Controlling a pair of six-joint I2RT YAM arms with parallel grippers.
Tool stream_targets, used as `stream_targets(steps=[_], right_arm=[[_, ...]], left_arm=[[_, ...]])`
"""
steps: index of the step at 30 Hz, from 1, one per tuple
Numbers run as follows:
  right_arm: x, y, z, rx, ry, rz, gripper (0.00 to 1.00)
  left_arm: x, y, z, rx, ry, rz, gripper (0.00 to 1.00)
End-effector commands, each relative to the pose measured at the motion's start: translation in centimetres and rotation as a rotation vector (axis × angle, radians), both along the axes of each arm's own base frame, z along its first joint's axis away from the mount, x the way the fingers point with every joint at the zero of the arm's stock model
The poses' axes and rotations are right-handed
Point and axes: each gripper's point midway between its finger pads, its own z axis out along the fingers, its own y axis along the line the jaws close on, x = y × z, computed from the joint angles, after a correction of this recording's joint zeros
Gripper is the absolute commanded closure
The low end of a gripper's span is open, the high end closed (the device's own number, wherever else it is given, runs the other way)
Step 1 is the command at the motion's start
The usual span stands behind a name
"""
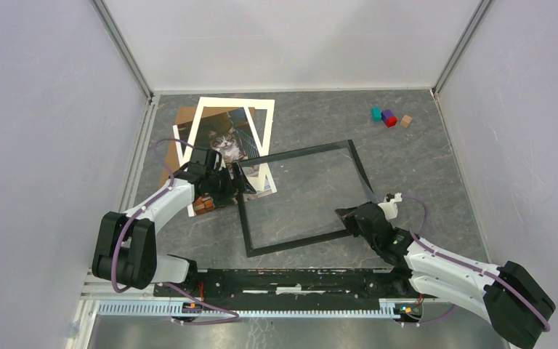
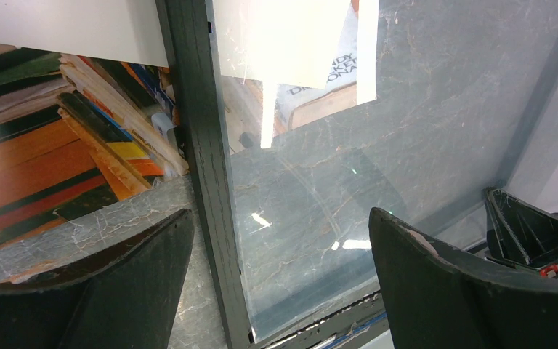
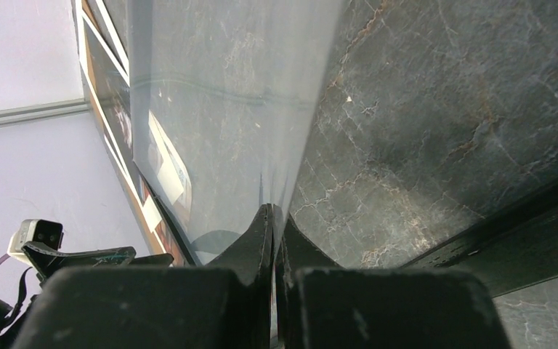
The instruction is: Put the photo into the frame
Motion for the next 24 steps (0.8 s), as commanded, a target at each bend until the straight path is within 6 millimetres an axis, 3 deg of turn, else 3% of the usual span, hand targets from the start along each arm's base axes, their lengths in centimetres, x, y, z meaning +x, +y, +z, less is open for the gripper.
stream_targets(steps=[1,24], right_arm=[[0.4,0.0,0.9,0.015,-0.02,-0.024,1.0],[-0.6,0.0,-0.5,0.008,0.02,-0.018,1.0]], left_arm=[[1.4,-0.4,1.4,-0.017,-0.069,-0.007,0.04],[1.3,-0.4,1.3,-0.02,-0.065,-0.009,0.04]])
